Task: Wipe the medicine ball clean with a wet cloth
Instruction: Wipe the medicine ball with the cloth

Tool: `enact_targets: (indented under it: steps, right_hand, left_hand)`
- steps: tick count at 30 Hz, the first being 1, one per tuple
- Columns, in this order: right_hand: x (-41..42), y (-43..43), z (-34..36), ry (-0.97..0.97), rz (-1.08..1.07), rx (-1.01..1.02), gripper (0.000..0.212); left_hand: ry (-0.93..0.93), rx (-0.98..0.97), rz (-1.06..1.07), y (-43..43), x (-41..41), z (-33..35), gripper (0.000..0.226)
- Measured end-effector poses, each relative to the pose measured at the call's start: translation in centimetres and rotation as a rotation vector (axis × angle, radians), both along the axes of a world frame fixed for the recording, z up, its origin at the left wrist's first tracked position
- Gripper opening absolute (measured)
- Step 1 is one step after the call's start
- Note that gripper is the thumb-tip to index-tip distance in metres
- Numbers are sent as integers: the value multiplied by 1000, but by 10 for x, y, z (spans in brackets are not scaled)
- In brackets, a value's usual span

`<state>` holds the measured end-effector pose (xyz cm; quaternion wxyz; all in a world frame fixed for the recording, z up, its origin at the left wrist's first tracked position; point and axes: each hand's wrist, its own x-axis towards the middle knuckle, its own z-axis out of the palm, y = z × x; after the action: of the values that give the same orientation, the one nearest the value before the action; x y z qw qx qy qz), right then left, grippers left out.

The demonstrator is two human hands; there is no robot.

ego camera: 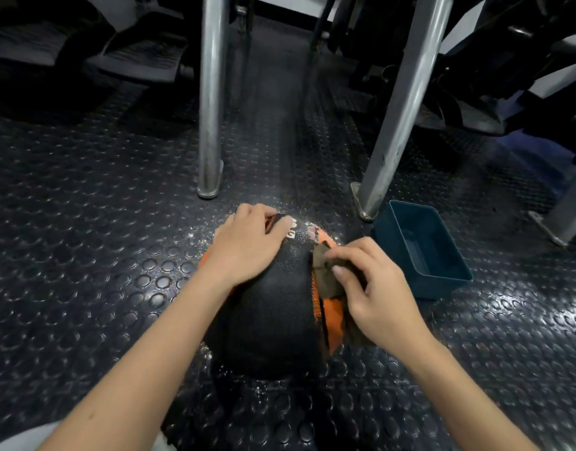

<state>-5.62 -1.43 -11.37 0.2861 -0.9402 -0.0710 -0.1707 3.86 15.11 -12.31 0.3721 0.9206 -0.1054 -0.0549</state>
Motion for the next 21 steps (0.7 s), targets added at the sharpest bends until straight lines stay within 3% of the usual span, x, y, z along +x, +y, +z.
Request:
enact_targets:
  steps: [4,6,8,10,12,14,16,19,21]
  right_hand:
    - [-4,3,-5,-3,115,49,19]
    - [-1,0,-11,-39,71,26,18]
    - [2,-4,-20,-23,-6,29,18]
    - [3,-7,-25,16,-48,86,19]
    - [3,-4,-28,14,-35,122,20]
    - [2,-1,-29,2,1,121,20]
    - [4,-4,-32,32,-14,103,20]
    - [9,-15,-33,120,-169,49,19]
    - [8,-18,-26,70,-220,87,19]
  left_hand:
    - [-151,-382,-120,19,13,-3,10]
    - [-410,-344,-14,29,19,-2,15]
    - [-510,-258,142,38,22,4,13]
    - [-377,-237,163,35,15,13,14]
    - [-200,-87,159,21,-1,15,29]
    - [-217,48,177,11,-19,2,39]
    - [-298,-91,225,13,-27,-5,37]
    - [-222,-426,176,24,-23,-3,26]
    - [-191,-639,160,30,-23,2,22]
